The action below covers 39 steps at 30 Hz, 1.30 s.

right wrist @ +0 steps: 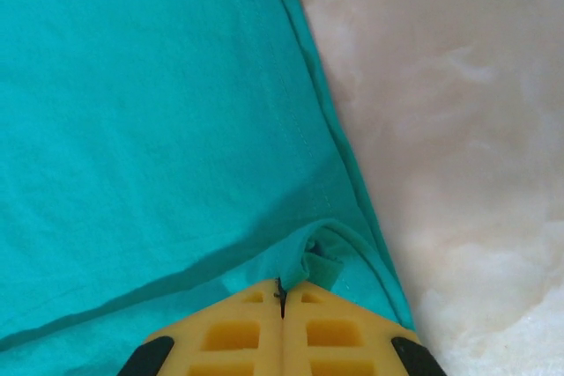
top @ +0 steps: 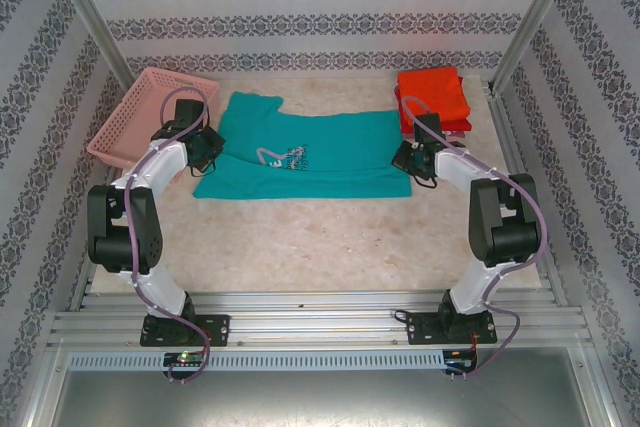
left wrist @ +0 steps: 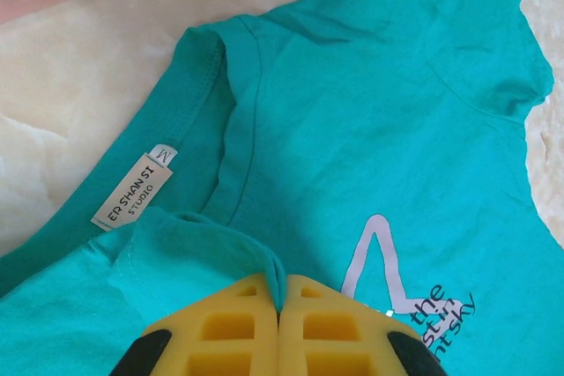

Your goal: Fold and stack the t-shirts

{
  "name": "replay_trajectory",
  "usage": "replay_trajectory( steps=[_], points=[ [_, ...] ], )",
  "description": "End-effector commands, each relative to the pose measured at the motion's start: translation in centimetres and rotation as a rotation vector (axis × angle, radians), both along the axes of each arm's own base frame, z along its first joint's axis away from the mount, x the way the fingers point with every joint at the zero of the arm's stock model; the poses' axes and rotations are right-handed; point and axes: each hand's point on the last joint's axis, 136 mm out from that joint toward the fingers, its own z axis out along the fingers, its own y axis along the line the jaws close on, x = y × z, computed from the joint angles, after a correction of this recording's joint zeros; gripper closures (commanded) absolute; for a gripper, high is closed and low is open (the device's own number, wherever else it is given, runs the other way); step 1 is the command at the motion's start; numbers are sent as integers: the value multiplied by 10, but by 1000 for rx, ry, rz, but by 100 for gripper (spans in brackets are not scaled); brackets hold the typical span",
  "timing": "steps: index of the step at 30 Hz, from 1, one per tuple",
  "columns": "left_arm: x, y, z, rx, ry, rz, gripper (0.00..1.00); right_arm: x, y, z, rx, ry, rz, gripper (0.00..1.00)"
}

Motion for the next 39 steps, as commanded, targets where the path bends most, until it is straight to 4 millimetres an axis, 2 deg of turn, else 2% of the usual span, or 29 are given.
replay_trajectory(
  steps=[1,4,5,6,7,8,10,11,13,16,19,21,26,32,39],
  points=[
    [6,9,-2,13,6,1,100,9,-3,2,0,-7,11,100],
    [9,6,-7,-10,11,-2,100,11,0,1,11,-7,24,100],
    [11,3,-7,-27,4,-4,99,12,2,2,20,-15,39,94],
    [13,1,-7,-42,-1,-8,95,12,5,4,29,-26,54,82],
    [16,-2,-6,-58,-9,-14,84,14,6,9,34,-46,59,65],
    [19,-4,-6,-71,-18,-21,66,14,7,14,36,-70,67,55],
    [24,-8,-1,-89,-46,-37,41,14,9,27,43,-120,75,44],
    [25,-9,1,-93,-57,-44,31,14,10,35,49,-147,81,41],
    [26,-10,7,-88,-74,-54,17,11,14,46,56,-193,97,39],
    [19,-7,16,-59,-97,-61,1,4,24,57,37,-240,141,38],
    [7,-4,13,-45,-114,-52,0,-5,41,50,19,-232,198,38],
    [0,-7,2,-63,-111,-51,0,-11,55,38,15,-201,232,38],
    [-17,-9,-43,-76,-25,-54,0,-25,78,-3,42,-90,245,38],
    [-43,-8,-79,-67,55,-50,0,-54,65,-38,32,27,181,38],
    [-92,-9,-91,-77,114,-41,0,-101,48,-56,8,121,139,39]
  ],
)
